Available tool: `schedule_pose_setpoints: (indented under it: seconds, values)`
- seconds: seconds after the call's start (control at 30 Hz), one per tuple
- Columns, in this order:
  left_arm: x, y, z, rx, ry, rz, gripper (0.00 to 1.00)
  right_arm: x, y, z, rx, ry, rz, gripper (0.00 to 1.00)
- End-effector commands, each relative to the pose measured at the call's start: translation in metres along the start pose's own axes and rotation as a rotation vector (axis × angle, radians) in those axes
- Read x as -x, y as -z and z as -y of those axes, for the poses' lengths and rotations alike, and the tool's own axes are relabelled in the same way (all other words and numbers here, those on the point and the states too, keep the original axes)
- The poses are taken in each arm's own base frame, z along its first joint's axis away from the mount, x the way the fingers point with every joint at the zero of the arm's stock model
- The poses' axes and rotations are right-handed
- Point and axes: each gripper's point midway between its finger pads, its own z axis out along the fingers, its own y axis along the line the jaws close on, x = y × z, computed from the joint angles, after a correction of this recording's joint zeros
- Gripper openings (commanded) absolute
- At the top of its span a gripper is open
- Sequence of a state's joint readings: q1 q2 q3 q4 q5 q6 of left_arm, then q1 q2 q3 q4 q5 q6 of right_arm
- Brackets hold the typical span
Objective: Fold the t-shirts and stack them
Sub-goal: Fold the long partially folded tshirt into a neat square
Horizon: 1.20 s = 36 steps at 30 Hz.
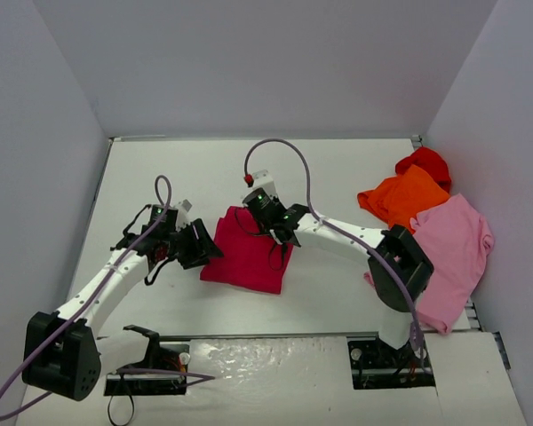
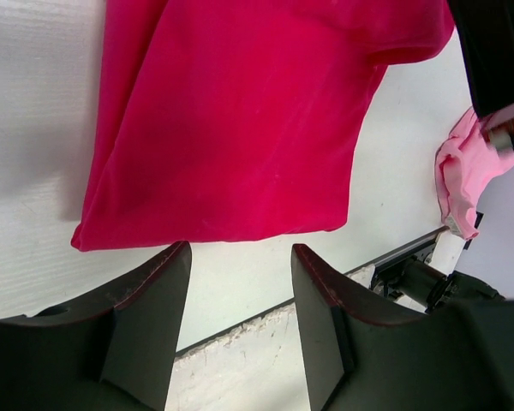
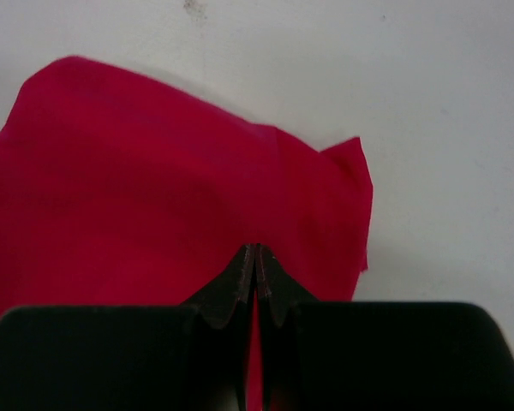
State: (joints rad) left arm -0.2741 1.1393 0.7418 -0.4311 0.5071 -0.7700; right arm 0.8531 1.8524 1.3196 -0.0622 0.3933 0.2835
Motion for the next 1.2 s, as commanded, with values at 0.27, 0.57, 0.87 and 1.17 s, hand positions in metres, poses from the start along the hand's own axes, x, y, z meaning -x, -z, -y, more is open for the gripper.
schedule_pose_setpoints:
  seconds: [0.27, 0.57, 0.87, 1.17]
  values:
    - [0.014, 0.001, 0.021, -0.083, -0.039, 0.042, 0.45, -0.033, 0.050, 0.023, -0.001, -0.111, -0.021, 0.00]
    - [0.013, 0.003, 0.019, -0.073, -0.042, 0.048, 0.45, -0.046, 0.008, 0.017, -0.046, -0.041, -0.064, 0.00]
    - [0.009, 0.000, 0.014, -0.064, -0.040, 0.039, 0.45, -0.022, -0.020, 0.032, -0.089, -0.019, -0.047, 0.00]
    - [0.011, -0.002, 0.014, -0.062, -0.044, 0.038, 0.44, 0.009, -0.020, 0.059, -0.102, -0.047, -0.012, 0.00]
